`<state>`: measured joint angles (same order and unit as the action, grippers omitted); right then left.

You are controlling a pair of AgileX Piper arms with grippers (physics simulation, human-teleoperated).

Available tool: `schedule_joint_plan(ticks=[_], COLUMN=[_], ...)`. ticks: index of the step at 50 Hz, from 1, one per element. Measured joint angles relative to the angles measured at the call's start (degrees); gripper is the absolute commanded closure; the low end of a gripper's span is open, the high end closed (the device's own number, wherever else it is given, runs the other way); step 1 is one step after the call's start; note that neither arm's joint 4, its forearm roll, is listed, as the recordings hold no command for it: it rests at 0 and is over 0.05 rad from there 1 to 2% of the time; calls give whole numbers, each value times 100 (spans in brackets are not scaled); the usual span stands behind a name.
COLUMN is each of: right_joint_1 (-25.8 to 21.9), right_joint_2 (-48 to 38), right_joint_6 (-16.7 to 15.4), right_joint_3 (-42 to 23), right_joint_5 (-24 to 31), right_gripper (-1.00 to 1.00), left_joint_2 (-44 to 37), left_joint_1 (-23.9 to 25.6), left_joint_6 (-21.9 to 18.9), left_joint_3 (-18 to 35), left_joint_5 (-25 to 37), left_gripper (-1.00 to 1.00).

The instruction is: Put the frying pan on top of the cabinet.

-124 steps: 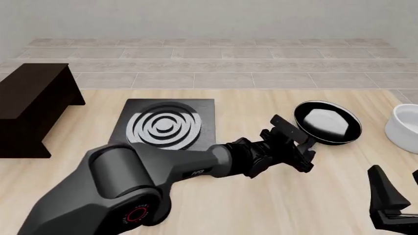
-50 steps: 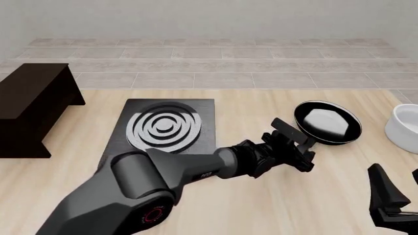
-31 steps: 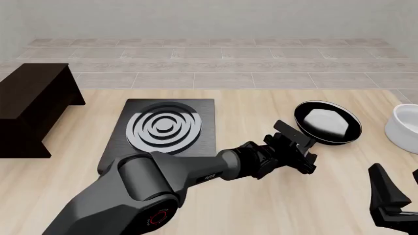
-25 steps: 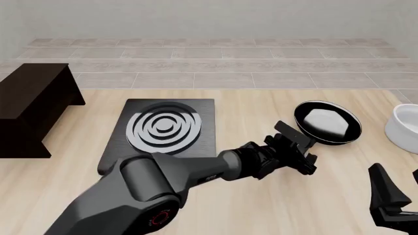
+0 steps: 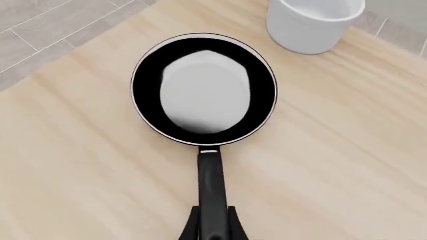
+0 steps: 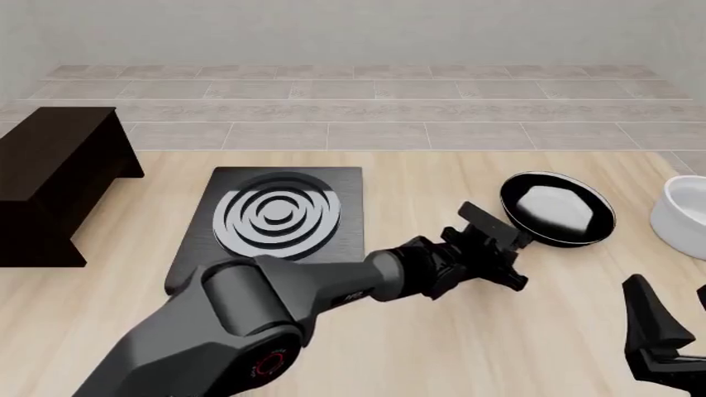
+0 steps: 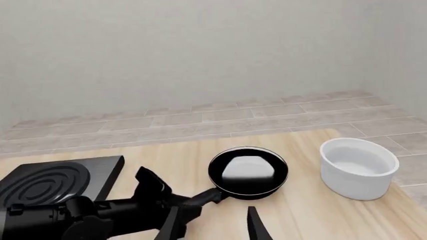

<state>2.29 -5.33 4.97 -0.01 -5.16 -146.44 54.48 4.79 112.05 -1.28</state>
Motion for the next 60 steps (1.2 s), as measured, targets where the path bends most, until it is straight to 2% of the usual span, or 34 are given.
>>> schedule_joint_plan(ticks=[15,28,46,60], right_joint_1=[-2,-13,-28,-46], right_joint_2=[-23,2,30,74], right_joint_6=[-11,-32,-71,-95], right_joint_3=[0,0,-2,-1], right_joint_5=[-21,7,35,80], right_gripper=[-100,-100,-100,-100], left_joint_2=[114,518,1539,2580], left_joint_1=[-67,-192,-576,-953], left_joint_6=[-97,-248,-402,-894], left_joint_3=[-191,-725,-1541,-2259], left_joint_5=[-87,-307,-633,-780], left_gripper=[100,100,100,100])
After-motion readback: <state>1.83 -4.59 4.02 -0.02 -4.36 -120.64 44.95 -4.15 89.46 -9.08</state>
